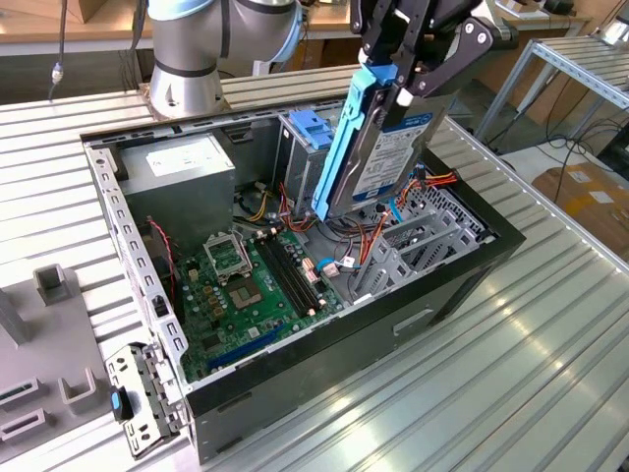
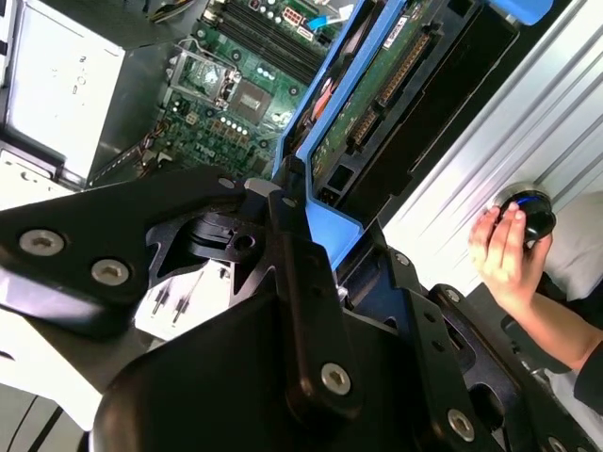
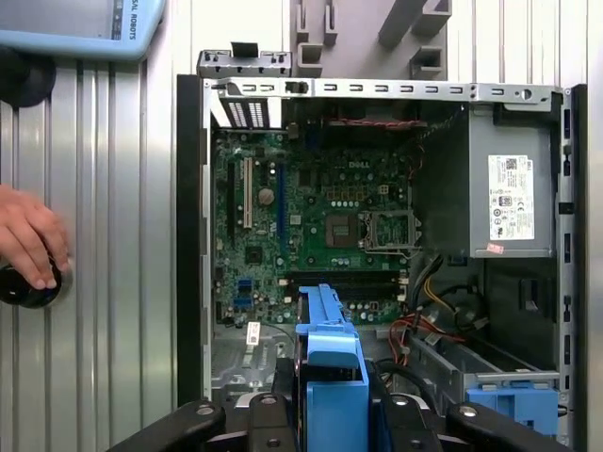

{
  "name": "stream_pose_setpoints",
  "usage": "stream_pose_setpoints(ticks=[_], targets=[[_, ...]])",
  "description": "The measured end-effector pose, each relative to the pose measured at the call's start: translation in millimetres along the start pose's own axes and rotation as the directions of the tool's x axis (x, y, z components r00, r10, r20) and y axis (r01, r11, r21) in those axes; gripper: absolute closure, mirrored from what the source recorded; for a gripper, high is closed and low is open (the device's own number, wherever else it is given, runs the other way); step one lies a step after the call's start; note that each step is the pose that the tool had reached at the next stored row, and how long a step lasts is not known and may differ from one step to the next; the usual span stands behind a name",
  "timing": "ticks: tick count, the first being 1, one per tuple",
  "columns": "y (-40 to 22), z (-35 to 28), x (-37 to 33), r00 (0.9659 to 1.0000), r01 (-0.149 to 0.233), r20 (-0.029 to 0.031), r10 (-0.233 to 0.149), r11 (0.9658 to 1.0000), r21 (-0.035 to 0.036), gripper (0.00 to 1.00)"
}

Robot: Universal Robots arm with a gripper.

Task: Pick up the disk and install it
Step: 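Insert the disk into the insertion slot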

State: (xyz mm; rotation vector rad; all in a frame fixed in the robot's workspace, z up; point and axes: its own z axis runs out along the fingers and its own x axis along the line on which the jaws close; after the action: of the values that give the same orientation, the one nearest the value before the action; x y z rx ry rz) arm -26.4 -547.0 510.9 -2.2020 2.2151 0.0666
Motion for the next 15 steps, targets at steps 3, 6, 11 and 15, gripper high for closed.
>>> stream_pose_setpoints(ticks=[3,6,11,15], targets=[[-6.7,0.4,0.7,1.0,0.0,-0.0001,0.0,1.0,0.0,0.63],[-11.8,0.9,1.0,1.0,0.0,-0.0001,0.0,1.0,0.0,0.63],[-15.7,1.1,1.1,1.0,0.0,-0.0002,0.0,1.0,0.0,0.63],[-16.0,1.1,1.1,1.0,0.0,-0.0002,0.0,1.0,0.0,0.63]])
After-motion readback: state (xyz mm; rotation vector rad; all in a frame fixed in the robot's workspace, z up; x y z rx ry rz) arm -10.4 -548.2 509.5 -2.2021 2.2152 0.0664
